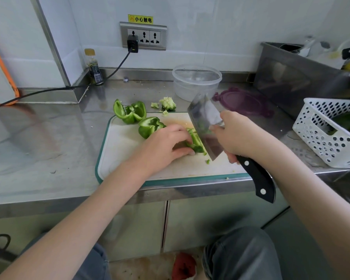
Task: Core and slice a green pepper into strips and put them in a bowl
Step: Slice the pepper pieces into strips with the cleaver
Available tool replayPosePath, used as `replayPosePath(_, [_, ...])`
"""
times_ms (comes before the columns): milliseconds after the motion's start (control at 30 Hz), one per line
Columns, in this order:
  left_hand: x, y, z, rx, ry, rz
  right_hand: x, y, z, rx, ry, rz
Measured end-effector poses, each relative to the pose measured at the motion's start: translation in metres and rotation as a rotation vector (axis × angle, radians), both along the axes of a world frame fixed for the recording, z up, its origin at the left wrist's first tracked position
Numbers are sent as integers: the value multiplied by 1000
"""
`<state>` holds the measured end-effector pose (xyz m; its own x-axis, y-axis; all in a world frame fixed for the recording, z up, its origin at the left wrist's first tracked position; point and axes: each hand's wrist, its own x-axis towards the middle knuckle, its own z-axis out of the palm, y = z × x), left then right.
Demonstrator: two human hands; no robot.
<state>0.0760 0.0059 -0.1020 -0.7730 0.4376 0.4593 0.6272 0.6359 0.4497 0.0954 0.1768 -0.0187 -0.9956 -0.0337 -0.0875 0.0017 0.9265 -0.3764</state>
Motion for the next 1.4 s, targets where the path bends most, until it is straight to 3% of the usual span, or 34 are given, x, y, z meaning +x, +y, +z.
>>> replayPosePath(467, [-2,1,-1,33,11,-2,2,-15,-14,60,-47,20])
replayPosePath(600, [-1,1,-1,37,15,-1,0,-14,-17,74,67,57])
replayPosePath(967, [1,1,0,49,11,20,-1,-28,-24,166,83,64])
replayPosePath(1133, [2,2,1,63,-9,38,1,-16,-27,84,144,21])
replayPosePath(1400, [0,1,-2,16,-22,31,-1,-30,-25,154,198,105])
